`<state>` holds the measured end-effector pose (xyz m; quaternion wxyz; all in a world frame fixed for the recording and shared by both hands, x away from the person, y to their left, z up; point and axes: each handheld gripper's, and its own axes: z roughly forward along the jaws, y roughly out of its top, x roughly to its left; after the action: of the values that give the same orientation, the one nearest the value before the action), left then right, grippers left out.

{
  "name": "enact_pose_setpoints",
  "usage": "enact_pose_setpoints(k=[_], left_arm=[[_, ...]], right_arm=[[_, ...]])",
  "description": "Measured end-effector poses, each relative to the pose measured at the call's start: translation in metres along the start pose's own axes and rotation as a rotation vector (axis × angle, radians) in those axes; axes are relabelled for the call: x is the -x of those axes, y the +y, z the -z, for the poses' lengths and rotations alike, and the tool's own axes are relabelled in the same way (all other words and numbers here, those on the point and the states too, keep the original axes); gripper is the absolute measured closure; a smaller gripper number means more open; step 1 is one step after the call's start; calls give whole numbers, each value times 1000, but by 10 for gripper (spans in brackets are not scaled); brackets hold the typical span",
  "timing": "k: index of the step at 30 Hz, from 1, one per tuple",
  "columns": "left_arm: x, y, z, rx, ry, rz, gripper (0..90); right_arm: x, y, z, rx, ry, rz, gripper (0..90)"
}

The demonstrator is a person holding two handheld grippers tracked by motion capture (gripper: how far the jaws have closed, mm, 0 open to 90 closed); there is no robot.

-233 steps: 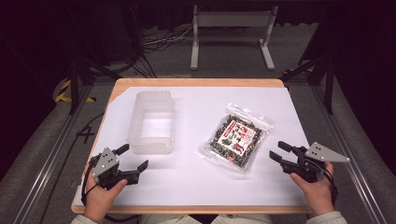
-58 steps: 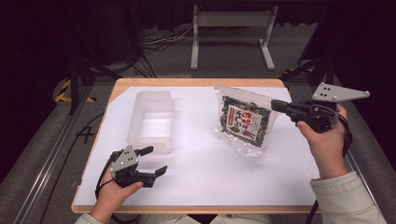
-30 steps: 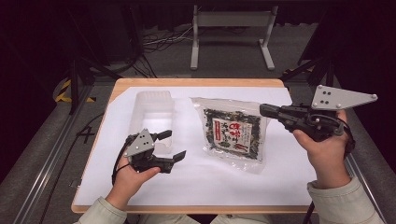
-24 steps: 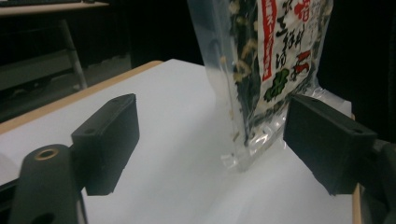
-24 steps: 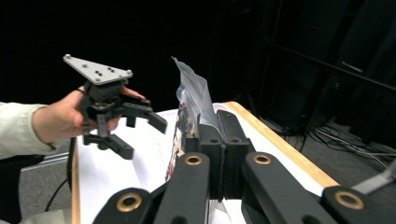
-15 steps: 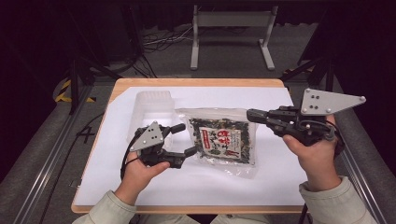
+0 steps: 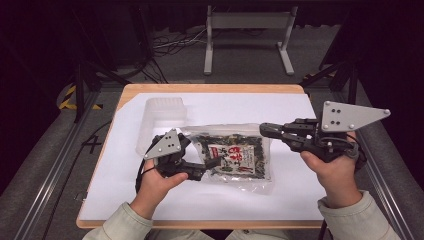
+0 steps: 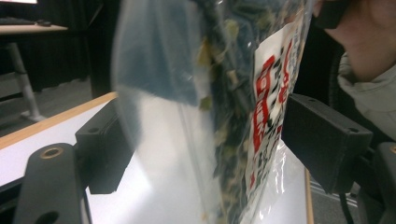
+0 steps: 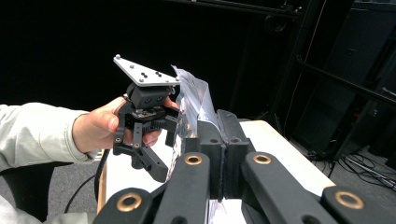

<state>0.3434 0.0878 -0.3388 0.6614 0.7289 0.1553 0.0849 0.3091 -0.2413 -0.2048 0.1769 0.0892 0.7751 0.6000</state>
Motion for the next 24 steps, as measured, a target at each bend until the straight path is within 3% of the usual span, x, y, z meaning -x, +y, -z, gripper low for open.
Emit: enact_pose_setpoints(k=[6, 12, 24], left_arm=[[4, -1, -6, 2, -36, -25, 208], [4, -2, -7, 17, -34, -16, 244], [3, -2, -5, 38, -51, -38, 464]], right_arm=[[0, -3, -1, 14, 14, -7, 900], [2, -5, 0, 28, 15, -11, 900], [10, -14, 1, 59, 33, -39, 900]])
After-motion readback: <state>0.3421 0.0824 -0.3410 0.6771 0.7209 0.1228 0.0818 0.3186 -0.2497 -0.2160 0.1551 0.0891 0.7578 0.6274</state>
